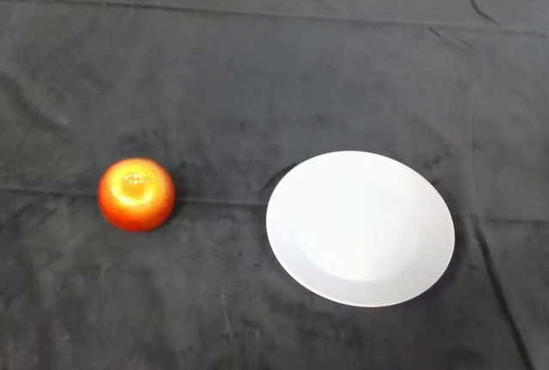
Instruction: Move the apple to the plate
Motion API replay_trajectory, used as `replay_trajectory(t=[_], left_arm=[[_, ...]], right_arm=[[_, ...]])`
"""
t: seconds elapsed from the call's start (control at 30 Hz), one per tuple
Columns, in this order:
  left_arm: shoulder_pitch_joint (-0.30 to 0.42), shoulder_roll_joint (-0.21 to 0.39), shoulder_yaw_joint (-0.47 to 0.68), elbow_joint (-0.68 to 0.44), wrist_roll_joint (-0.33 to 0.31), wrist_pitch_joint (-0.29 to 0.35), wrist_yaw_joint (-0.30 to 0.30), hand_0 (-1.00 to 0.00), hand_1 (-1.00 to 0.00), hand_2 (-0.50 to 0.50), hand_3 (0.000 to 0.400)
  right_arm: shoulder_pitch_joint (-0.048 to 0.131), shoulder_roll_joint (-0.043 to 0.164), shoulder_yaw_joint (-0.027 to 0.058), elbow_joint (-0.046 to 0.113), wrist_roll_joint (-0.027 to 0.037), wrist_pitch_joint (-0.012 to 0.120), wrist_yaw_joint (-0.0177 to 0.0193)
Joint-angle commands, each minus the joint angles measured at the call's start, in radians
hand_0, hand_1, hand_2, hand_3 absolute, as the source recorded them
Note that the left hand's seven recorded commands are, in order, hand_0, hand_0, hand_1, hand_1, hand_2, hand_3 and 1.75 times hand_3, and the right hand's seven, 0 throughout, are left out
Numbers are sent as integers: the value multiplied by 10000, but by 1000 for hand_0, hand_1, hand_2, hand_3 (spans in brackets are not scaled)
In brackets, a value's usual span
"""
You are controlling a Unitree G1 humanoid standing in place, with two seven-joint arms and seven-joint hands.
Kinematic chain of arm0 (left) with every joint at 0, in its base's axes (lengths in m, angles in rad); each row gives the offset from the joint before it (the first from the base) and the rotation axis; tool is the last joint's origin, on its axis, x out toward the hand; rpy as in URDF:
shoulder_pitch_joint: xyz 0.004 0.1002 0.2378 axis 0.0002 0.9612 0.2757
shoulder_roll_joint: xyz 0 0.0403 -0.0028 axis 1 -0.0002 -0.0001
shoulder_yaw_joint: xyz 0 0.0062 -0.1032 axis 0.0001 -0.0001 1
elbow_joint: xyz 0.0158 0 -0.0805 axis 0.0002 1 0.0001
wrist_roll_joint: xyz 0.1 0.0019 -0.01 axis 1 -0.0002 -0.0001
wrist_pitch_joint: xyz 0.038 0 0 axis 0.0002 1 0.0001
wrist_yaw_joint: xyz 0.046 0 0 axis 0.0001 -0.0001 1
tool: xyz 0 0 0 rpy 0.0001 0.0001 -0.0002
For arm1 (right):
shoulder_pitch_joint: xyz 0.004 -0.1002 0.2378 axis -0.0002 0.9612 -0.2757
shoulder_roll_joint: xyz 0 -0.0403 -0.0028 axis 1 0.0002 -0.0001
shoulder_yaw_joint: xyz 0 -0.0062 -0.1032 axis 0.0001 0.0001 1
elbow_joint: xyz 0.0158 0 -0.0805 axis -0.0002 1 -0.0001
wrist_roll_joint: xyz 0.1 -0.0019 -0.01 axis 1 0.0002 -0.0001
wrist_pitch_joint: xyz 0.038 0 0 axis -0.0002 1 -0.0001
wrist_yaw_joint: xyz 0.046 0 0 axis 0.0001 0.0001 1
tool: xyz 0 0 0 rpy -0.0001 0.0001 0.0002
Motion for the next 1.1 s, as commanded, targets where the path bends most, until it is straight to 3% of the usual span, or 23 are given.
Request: replay_trajectory(t=[0.03,0.6,1.1], left_arm=[[76,-235,312,-289,219,150,157,0,0,0,0],[-260,-390,431,-503,746,297,277,0,0,0,0],[-868,-972,164,-908,1445,-61,245,0,0,0,0]], right_arm=[[220,-196,-144,8,79,-43,27],[224,-192,-141,-3,79,-41,21],[228,-186,-138,-16,79,-39,15]])
